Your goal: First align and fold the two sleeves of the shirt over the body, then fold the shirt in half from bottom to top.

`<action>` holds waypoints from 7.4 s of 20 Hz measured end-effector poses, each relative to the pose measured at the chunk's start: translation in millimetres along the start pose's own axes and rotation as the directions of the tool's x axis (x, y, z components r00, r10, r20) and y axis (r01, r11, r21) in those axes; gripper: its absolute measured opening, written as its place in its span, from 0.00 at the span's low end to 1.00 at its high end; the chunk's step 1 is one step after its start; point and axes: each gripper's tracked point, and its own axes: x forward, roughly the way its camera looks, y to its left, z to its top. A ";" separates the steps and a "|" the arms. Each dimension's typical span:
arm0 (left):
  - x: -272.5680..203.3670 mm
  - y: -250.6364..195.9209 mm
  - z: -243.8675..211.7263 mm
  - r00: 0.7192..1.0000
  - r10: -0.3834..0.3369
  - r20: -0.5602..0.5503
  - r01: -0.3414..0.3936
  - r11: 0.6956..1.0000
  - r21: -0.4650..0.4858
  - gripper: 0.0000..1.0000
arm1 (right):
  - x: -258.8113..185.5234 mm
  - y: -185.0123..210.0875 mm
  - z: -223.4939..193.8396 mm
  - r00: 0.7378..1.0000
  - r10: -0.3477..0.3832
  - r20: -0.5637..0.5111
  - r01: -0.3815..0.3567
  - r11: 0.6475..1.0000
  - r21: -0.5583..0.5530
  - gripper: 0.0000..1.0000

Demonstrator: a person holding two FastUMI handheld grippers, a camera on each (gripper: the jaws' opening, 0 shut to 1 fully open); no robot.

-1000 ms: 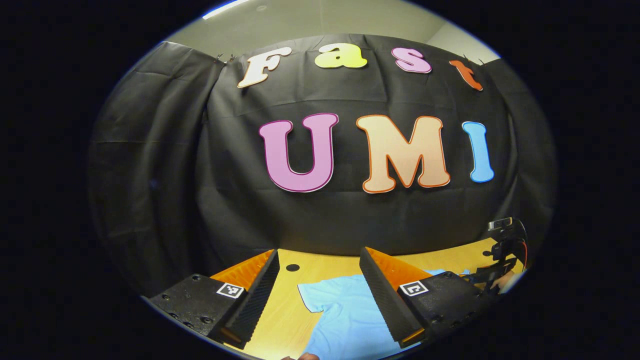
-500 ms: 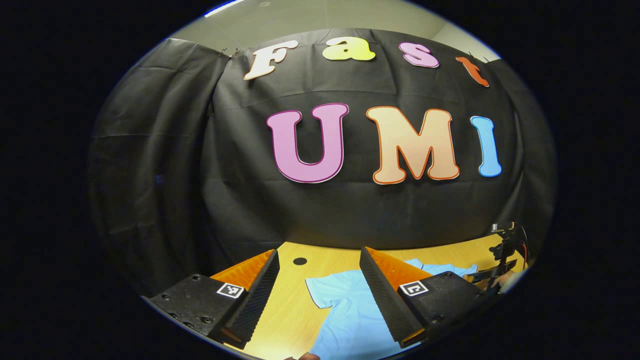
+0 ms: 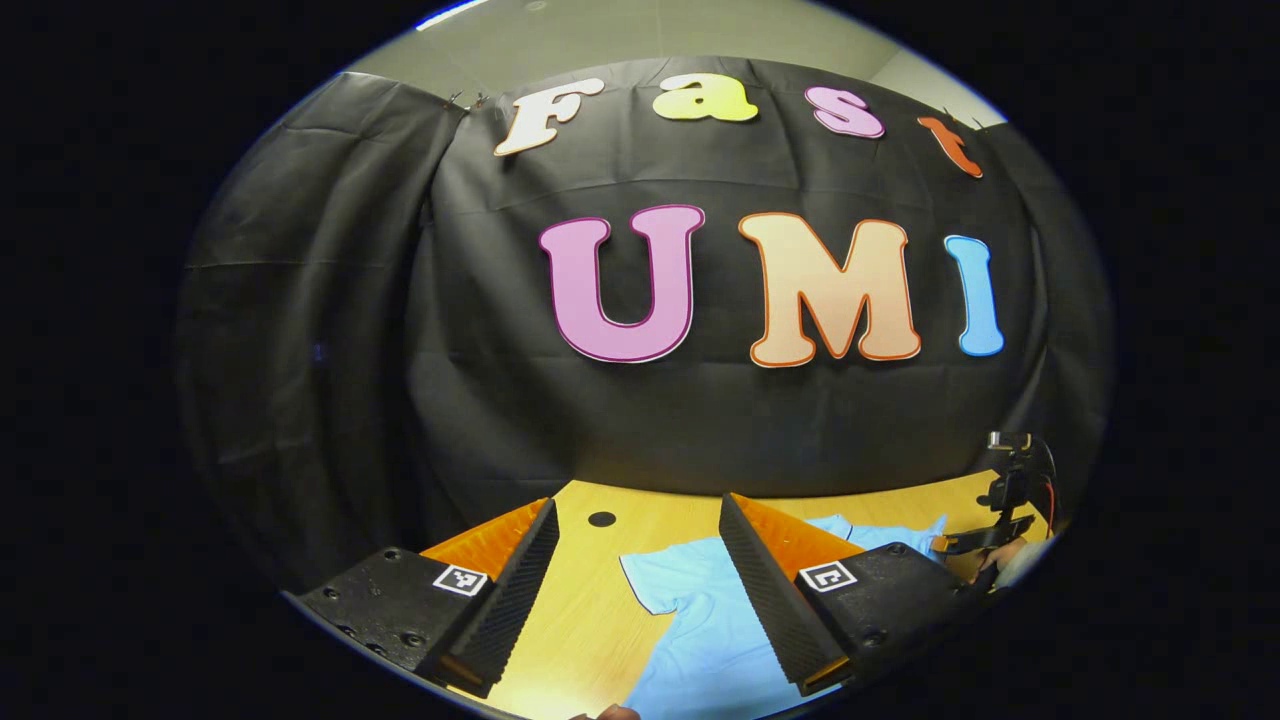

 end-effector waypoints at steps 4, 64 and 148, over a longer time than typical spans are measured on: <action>-0.2 3.8 -3.9 1.000 -0.005 -0.011 0.005 1.000 -0.018 0.96 | -6.6 41.6 8.4 0.998 0.053 0.025 -0.052 0.999 -0.012 0.05; 227.8 -22.4 -269.7 0.846 -0.067 -0.529 -0.009 0.990 -0.140 0.00 | -154.0 -7.9 -77.7 0.995 0.072 -0.062 -0.070 0.997 0.033 0.98; -204.8 -38.4 -333.2 0.819 -0.403 -0.409 0.376 0.915 -0.147 0.01 | -325.6 -20.0 -299.2 0.992 0.090 -0.088 -0.098 0.991 -0.091 0.05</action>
